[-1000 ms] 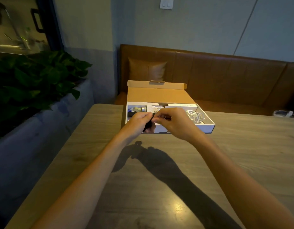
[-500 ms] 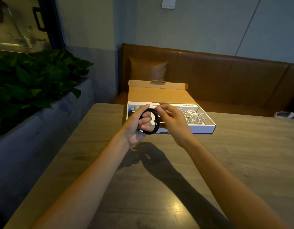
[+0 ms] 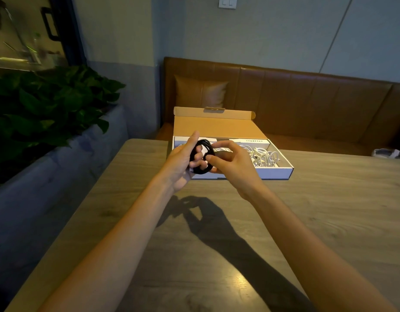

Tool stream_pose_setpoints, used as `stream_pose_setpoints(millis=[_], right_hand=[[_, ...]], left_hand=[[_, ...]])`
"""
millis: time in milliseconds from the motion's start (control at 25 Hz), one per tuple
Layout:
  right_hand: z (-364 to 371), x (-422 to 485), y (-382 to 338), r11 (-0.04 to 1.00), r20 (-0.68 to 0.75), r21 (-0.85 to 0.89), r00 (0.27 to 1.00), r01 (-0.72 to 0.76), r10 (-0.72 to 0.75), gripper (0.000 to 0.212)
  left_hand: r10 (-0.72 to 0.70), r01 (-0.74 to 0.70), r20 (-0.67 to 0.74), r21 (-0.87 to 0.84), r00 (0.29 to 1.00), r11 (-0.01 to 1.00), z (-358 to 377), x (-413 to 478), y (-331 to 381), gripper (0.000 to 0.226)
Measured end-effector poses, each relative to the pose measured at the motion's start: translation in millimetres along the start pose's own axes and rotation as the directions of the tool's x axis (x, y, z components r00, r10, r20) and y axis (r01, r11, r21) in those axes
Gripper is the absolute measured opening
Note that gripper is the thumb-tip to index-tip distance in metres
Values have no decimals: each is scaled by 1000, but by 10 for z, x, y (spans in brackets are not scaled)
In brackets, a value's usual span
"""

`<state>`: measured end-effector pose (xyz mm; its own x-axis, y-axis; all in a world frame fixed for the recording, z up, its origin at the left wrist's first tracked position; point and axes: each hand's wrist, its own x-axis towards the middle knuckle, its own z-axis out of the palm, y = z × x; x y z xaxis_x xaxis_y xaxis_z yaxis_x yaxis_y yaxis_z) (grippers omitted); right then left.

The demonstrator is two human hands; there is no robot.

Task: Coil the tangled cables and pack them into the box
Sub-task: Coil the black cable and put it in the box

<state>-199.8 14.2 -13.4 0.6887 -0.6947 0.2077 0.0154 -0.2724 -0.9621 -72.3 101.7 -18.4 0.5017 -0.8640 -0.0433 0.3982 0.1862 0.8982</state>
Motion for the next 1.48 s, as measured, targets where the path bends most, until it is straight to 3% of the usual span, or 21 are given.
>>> stream_pose_setpoints(millis=[80,240,400,560,720,920,1000,1120,1280,1400,1480], right_hand=[[-11,8,10,1000,-23,17,1000,-13,13,30],[-33,-27,87,999,96,26,995,27,-29,36],[-32,-45,163,920,37,-287,963,267,-268,29],[-6,-16,200,815,-30,-457,909,356,-415,20],[19,-49,185,723,7,-536,858,437,-513,15],[-2,-72,151,882,-97,-330,917,336,-386,9],[36,-70,166,929,-158,-242,934,279,-322,9],[62,-70,160,935,-173,-206,930,288,-325,9],[64,-74,180,925,-113,-236,937,298,-330,10],[10,-13,133,995,-232,79,972,62,-42,21],[-64,25,116,948,-205,300,963,-107,173,25]], left_hand=[[33,-29,-45,89,998,996,17,22,-40,42],[139,-101,-122,274,983,956,62,84,-154,42],[221,-192,-54,322,974,927,66,98,-212,17],[284,-248,-93,283,954,926,95,104,-274,24],[375,-277,-175,416,910,866,110,81,-319,24],[481,-385,-16,577,876,720,85,22,-284,28],[526,-401,-17,626,850,669,86,13,-272,31],[481,-337,-78,614,873,713,50,37,-240,34],[261,-164,-129,502,957,849,5,77,-281,33],[164,-138,-34,389,986,911,14,60,-236,33],[155,-181,105,331,982,926,18,55,-178,28]])
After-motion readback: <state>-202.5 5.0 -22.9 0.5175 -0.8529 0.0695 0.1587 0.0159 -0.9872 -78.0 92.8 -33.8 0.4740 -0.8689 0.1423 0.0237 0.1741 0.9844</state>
